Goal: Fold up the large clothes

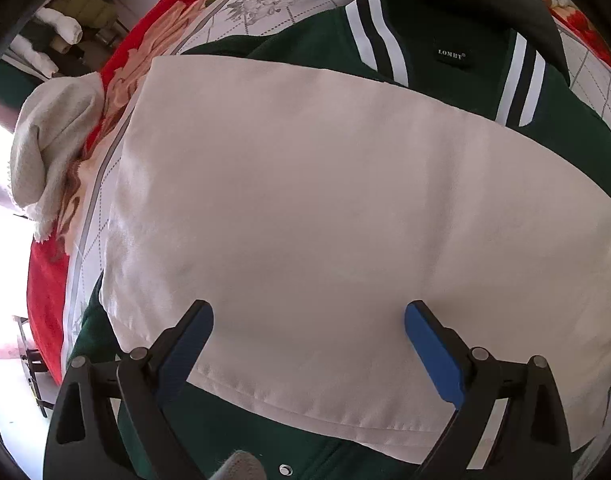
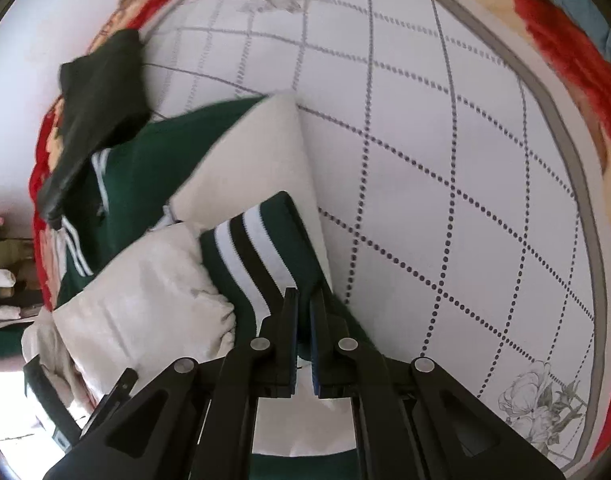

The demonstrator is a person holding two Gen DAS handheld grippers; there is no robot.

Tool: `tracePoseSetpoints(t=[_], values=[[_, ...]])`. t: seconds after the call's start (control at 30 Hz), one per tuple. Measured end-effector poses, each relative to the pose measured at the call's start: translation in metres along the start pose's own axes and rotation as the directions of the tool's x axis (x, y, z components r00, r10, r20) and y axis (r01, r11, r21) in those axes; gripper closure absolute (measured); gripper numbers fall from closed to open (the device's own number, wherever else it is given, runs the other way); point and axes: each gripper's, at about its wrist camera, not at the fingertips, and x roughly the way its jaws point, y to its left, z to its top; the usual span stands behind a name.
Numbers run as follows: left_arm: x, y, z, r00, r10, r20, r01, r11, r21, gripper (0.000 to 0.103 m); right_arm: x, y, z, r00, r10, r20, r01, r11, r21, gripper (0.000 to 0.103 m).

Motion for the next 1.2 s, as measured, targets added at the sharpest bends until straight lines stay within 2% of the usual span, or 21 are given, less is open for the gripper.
tracePoseSetpoints(t=[0.13,0.17,0.27,0.37,0.47,0.53,0.6,0.67,0.73,0.87,0.93,1.0,1.1,1.13,1.17,1.2], values=[[-0.003,0.004,-0.002,1.0,0.006,0.003,-0.006,1.0,-0.003,0.005,0.01,0.001,0.002,0.999,-0.014,-0.043,0.014,1.0,-0.01,0.097],[-0.005,0.007,-0.004,1.0,0.002,0.002,-0.002,1.0,-0.008,0.005,0.011,0.002,0.002,0.997,0.007,-0.072,-0.007,1.0,0.0,0.095],[-0.021,0.022,-0.012,1.0,-0.016,0.01,0.017,1.0,-0.023,0.005,0.005,0.003,-0.002,0.987,0.058,-0.147,-0.057,0.998,0.012,0.084],[-0.046,0.048,-0.032,0.999,-0.034,0.015,0.035,0.999,-0.033,0.005,-0.017,0.008,-0.025,0.98,0.069,-0.187,-0.077,0.996,-0.034,0.072],[-0.066,0.077,-0.063,1.0,-0.028,-0.011,0.028,0.999,-0.022,0.005,-0.036,0.019,-0.068,0.958,0.083,-0.274,-0.109,0.991,-0.082,0.07],[-0.074,0.1,-0.09,0.999,-0.026,-0.048,0.025,1.0,-0.009,0.005,-0.044,0.022,-0.106,0.933,0.066,-0.354,-0.106,0.99,-0.097,0.07],[-0.077,0.117,-0.115,0.997,-0.016,-0.081,0.016,1.0,0.007,0.005,-0.049,0.023,-0.152,0.898,0.066,-0.434,-0.116,0.989,-0.09,0.07],[-0.075,0.133,-0.138,0.995,0.0,-0.102,0.002,1.0,0.025,0.005,-0.05,0.027,-0.194,0.871,0.064,-0.487,-0.119,0.989,-0.083,0.07],[-0.066,0.147,-0.16,0.991,0.028,-0.129,-0.022,0.999,0.044,0.005,-0.039,0.038,-0.236,0.841,0.062,-0.538,-0.127,0.988,-0.086,0.07],[-0.037,0.172,-0.195,0.983,0.065,-0.171,-0.057,0.997,0.048,0.005,0.001,0.065,-0.3,0.809,0.077,-0.583,-0.151,0.985,-0.08,0.07],[-0.02,0.179,-0.207,0.98,0.09,-0.176,-0.08,0.995,0.063,0.005,0.028,0.091,-0.326,0.81,0.073,-0.582,-0.161,0.982,-0.101,0.07],[-0.002,0.186,-0.218,0.978,0.103,-0.183,-0.089,0.993,0.079,0.005,0.049,0.107,-0.349,0.822,0.031,-0.568,-0.133,0.981,-0.139,0.07],[0.012,0.193,-0.228,0.979,0.06,-0.193,-0.049,0.997,0.06,0.005,0.078,0.119,-0.374,0.844,-0.11,-0.526,-0.002,0.978,-0.207,0.072],[0.012,0.194,-0.229,0.983,0.047,-0.18,-0.037,0.998,0.059,0.005,0.081,0.119,-0.38,0.861,-0.147,-0.486,0.051,0.977,-0.205,0.076],[0.01,0.193,-0.23,0.984,0.043,-0.173,-0.033,0.997,0.063,0.005,0.08,0.119,-0.382,0.871,-0.173,-0.459,0.089,0.976,-0.2,0.097],[0.01,0.194,-0.231,0.985,0.036,-0.168,-0.025,0.998,0.065,0.005,0.078,0.117,-0.384,0.881,-0.183,-0.436,0.112,0.977,-0.182,0.1]])
